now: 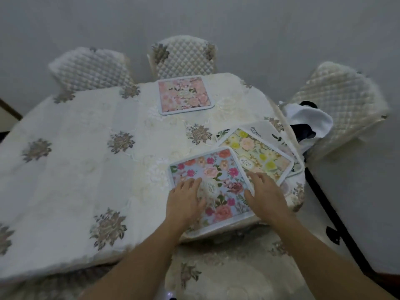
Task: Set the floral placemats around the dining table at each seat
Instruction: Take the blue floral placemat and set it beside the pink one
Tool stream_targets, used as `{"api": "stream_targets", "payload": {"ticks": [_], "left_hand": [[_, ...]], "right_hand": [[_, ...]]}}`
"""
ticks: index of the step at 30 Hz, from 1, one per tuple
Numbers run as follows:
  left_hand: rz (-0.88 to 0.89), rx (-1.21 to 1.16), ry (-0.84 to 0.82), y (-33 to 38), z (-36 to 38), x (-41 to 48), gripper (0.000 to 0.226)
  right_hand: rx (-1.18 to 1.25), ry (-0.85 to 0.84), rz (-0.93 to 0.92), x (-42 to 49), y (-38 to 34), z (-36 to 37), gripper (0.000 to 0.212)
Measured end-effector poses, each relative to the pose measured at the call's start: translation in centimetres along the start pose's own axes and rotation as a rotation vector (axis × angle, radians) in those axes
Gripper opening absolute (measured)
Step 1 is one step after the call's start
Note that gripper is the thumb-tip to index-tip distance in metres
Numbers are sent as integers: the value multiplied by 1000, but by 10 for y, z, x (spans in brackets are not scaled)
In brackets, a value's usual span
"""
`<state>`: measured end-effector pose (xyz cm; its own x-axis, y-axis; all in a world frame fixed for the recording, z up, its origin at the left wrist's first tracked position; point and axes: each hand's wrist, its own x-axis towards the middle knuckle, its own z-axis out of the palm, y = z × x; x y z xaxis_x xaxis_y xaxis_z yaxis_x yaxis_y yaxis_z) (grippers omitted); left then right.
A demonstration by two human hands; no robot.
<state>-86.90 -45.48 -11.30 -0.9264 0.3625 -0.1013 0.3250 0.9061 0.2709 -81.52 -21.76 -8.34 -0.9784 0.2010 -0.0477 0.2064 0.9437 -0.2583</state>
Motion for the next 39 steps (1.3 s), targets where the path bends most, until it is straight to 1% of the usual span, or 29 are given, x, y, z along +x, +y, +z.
{"api": "stream_targets", "payload": {"ticks": [4,8,12,15,18,21,24,26,28,30,32,35,39], "left_hand": [[-281,-109,-1,-25,8,3,57],[-523,-265,-2,-39,21,4,60],[-692,-434,5,-40,36,5,71],[-777,-489,19,-39,47,10,74],[-823,-501,42,-41,52,13,71],[-842,-518,58,-39,53,18,62],[-842,-558,77,-34,55,24,55],[-864,-579,81,-36,59,27,52],[-888,-625,88,-39,61,30,40],[-869,-662,81,-39,62,32,19],[-826,-672,83,-36,59,33,24],[-798,-649,137,-32,51,34,32],[-749,-671,170,-26,30,35,34]], "right_hand": [[90,-50,-10,40,10,13,47],[161,-125,61,70,29,29,48],[217,-189,126,88,44,48,45],[217,-196,152,97,48,61,42],[223,-199,172,105,47,68,35],[291,-216,210,108,44,75,28],[368,-220,256,110,41,80,33],[436,-213,275,111,40,82,31],[515,-227,292,112,37,83,26],[558,-243,288,113,36,85,22],[586,-250,282,112,36,86,22],[596,-246,251,107,34,79,23],[607,-164,203,103,30,55,25]]}}
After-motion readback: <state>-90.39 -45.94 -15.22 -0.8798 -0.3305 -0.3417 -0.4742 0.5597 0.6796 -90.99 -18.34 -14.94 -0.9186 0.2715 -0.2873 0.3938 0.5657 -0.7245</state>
